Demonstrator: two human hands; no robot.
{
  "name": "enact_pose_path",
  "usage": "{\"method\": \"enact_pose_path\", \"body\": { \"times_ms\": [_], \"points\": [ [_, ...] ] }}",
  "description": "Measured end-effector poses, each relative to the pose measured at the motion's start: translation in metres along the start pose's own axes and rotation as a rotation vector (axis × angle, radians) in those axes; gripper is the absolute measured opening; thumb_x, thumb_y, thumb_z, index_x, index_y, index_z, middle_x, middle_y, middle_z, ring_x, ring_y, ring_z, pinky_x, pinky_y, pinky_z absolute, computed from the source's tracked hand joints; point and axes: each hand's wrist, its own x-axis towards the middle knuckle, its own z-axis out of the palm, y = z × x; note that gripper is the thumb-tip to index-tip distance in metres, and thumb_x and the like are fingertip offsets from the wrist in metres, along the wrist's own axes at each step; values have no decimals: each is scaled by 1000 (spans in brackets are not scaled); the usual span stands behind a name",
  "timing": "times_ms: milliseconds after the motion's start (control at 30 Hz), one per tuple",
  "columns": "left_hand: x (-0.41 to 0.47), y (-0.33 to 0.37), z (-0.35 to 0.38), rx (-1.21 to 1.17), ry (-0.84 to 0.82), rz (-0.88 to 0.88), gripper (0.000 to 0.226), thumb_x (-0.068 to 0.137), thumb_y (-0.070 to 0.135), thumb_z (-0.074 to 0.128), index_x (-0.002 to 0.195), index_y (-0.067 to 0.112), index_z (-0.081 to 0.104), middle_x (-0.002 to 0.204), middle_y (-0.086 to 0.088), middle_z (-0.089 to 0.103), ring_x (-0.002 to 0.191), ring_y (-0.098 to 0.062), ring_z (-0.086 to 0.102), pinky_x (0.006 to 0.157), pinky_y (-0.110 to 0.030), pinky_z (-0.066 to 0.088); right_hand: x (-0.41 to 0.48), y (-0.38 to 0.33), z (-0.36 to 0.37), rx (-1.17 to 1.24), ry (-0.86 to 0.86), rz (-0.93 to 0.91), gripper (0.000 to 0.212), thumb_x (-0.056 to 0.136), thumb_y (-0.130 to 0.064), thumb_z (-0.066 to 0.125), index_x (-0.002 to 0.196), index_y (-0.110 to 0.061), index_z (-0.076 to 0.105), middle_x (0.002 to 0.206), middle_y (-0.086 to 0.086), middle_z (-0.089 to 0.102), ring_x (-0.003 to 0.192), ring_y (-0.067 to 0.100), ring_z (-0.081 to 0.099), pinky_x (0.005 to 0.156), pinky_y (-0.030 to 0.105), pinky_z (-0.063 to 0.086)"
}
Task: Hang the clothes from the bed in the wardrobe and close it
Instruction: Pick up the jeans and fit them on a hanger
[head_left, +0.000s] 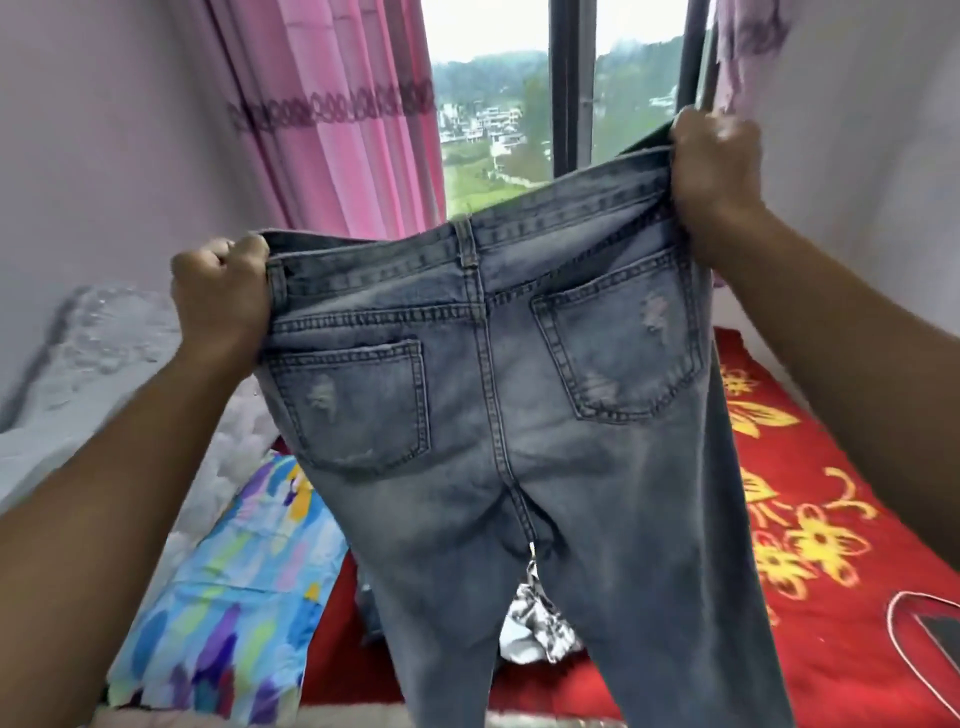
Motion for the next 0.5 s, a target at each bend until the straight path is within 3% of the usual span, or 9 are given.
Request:
{"method": "enact_pose_path", "body": {
  "times_ms": [67, 100, 133, 200, 300, 333, 500],
  "points": [
    [-12, -24, 17, 67, -76, -41, 39, 83, 34, 47, 56, 7, 38, 63, -9, 36, 66, -21, 34, 61, -35, 32, -9, 29, -2, -44, -63, 67, 28, 95, -23, 44, 103, -4, 63, 100, 14, 66, 89, 16, 62, 74, 36, 44],
    [-18, -40, 26, 98, -130, -62, 39, 83, 35, 47, 57, 6, 41, 62, -10, 38, 65, -22, 36, 62, -36, 33, -11, 53, 0, -73, -89, 101, 32, 96, -22, 44, 106, 3, 62, 106, 20, 65, 100, 26, 61, 82, 41, 44],
    [-26, -55, 36, 132, -181, -84, 40, 82, 35, 47, 58, 4, 44, 61, -10, 40, 65, -23, 38, 62, -37, 34, -12, 78, 1, -139, -126, 132, 32, 94, -24, 46, 96, 3, 63, 96, 20, 65, 96, 32, 60, 79, 42, 44],
    [-39, -89, 58, 191, -271, -135, 41, 80, 36, 47, 61, 0, 51, 61, -12, 42, 65, -24, 40, 61, -38, 35, -14, 130, 2, -302, -199, 207, 38, 86, -36, 48, 72, -4, 63, 67, 5, 56, 75, 25, 54, 68, 36, 41],
    [-60, -140, 96, 279, -380, -241, 42, 73, 40, 47, 59, 1, 55, 60, -18, 47, 64, -26, 45, 60, -38, 38, -21, 212, 5, -423, -316, 328, 41, 82, -43, 52, 46, -24, 60, 57, -6, 43, 65, 18, 44, 62, 32, 33],
    [-68, -157, 110, 314, -422, -270, 42, 71, 40, 47, 57, 1, 55, 59, -21, 47, 63, -26, 45, 60, -38, 37, -24, 238, 7, -451, -357, 359, 41, 82, -42, 51, 45, -27, 60, 56, -5, 42, 65, 19, 44, 59, 32, 32],
    [-99, -234, 193, 460, -623, -341, 37, 65, 37, 43, 42, 9, 41, 57, -27, 44, 59, -30, 46, 56, -37, 30, -23, 373, 26, -637, -477, 484, 42, 87, -32, 52, 55, -6, 51, 54, 3, 49, 65, 26, 51, 54, 36, 31]
  ]
}}
